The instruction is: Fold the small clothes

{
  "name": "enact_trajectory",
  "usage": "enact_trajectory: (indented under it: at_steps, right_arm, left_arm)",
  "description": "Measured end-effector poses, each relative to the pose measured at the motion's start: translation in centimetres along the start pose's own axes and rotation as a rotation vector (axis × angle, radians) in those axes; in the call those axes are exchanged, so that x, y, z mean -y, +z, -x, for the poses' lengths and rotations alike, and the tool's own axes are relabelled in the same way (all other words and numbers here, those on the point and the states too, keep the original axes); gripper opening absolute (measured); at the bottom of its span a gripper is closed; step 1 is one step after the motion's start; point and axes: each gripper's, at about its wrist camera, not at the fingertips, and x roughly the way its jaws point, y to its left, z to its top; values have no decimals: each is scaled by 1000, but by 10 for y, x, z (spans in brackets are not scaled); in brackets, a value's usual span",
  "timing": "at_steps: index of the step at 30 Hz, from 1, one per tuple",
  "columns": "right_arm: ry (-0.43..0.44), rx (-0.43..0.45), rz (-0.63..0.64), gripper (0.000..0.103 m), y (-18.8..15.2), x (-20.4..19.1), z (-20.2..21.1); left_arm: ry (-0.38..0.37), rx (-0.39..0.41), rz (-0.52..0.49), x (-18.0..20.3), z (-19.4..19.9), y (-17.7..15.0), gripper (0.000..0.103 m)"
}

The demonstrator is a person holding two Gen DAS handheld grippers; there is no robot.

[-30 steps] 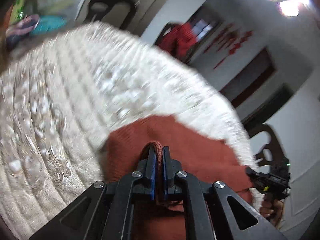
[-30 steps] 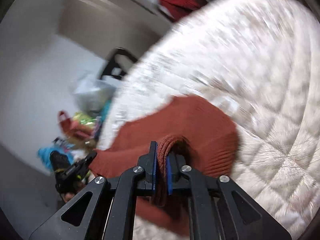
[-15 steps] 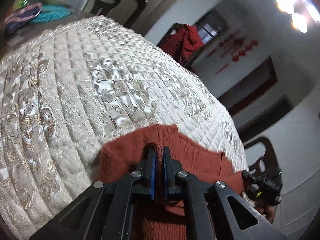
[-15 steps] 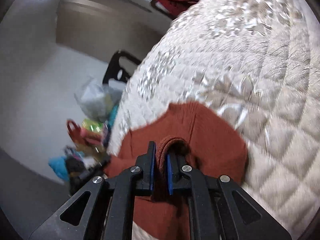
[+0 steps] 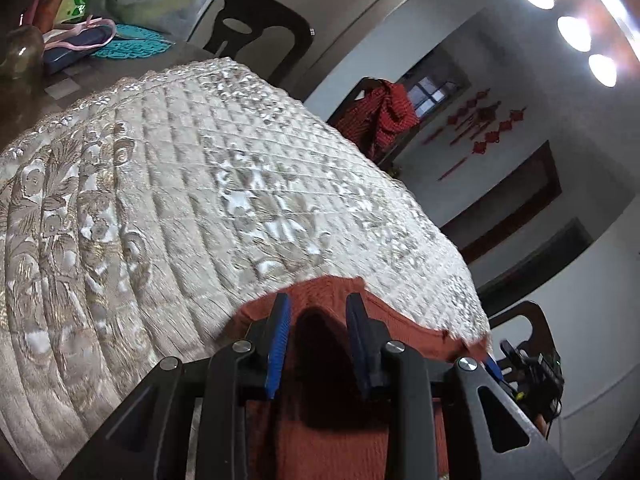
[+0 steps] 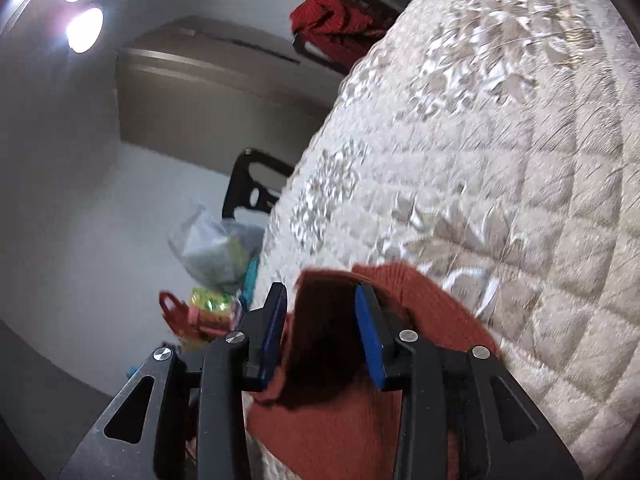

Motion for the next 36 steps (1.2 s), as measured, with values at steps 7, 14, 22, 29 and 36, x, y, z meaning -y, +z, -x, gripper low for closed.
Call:
enact_trajectory:
  at_steps: [7,14,22,29,36]
  right_arm:
    - [-44,-13,123,37,-20,-17,12]
    - [-156,-30,283,37,-57,-26,35]
    - [-374,-49,551,23,-107,-43,51]
    - [-482,-95,625,18,-119,-30,44]
    - [-484,-88,790,20,-151,-70,30]
  left_arm:
    - [-33,4,-60,16,16,-18,31]
    - [6,-63,-167,22,16,-49,33]
    - [-11,-80,-308,48,33,-85,33]
    - [79,-147,-444,63,16,-105,38]
    - [72,-140,-526,100,18,-120,38]
